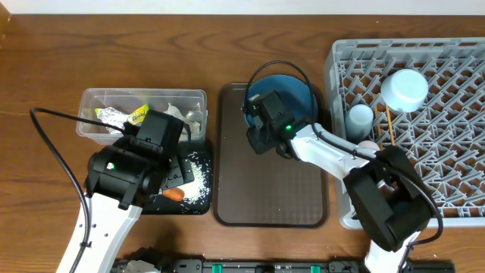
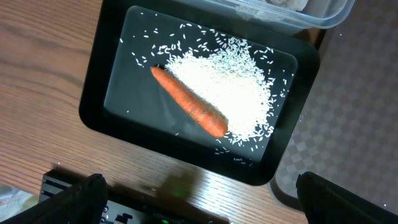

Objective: Sort waste into correct bins and load items into the dishwasher rack
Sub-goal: 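Move the right gripper left to the blue plate and grasp its rim, then lift the blue plate and carry it right over the rack, then lower the blue plate upright into the rack's right side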

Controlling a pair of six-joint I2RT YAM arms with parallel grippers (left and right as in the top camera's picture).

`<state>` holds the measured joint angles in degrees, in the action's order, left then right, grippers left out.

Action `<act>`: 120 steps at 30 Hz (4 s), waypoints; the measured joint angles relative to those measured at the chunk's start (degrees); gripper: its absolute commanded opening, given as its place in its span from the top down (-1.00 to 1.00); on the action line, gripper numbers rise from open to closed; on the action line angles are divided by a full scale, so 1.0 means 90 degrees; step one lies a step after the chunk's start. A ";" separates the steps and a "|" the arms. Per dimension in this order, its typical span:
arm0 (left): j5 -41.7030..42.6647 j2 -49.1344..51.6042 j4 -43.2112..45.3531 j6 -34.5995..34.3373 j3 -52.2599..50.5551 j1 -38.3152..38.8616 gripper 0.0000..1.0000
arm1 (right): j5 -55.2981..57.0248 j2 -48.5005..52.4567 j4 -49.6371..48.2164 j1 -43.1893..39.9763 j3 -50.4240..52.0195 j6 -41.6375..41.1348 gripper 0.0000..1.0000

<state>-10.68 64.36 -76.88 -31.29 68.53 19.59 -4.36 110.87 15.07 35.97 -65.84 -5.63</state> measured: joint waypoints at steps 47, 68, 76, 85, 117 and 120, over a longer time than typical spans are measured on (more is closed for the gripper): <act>0.0000 0.0000 0.0002 0.0000 0.0000 0.0000 -1.00 | -0.1472 -0.2407 -0.0017 -0.0223 -0.0007 -0.0658 0.98; 0.0000 0.0000 0.0002 0.0000 0.0002 0.0000 -1.00 | -0.4762 -0.4614 0.0801 -0.4682 -0.0007 -0.1792 0.98; 0.0000 0.0000 0.0002 0.0000 0.0000 0.0000 -1.00 | -0.6727 -0.4619 0.0850 -0.6902 -0.0005 -0.1902 0.98; 0.0000 0.0000 0.0000 0.0000 0.0002 0.0000 -1.00 | -0.7601 -0.4493 0.1239 -0.8665 -0.0002 -0.1916 0.98; 0.0000 0.0000 0.0000 0.0000 0.0000 0.0000 -1.00 | -0.8988 -0.2266 0.1387 -0.9607 0.0090 -0.0238 0.97; 0.0000 0.0000 -0.0002 0.0000 0.0000 0.0000 -1.00 | -0.8976 -0.2268 0.1637 -0.9855 0.0092 -0.0168 0.98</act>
<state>-10.68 64.36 -76.90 -31.29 68.53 19.59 -85.14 90.45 29.80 -52.73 -65.01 -7.14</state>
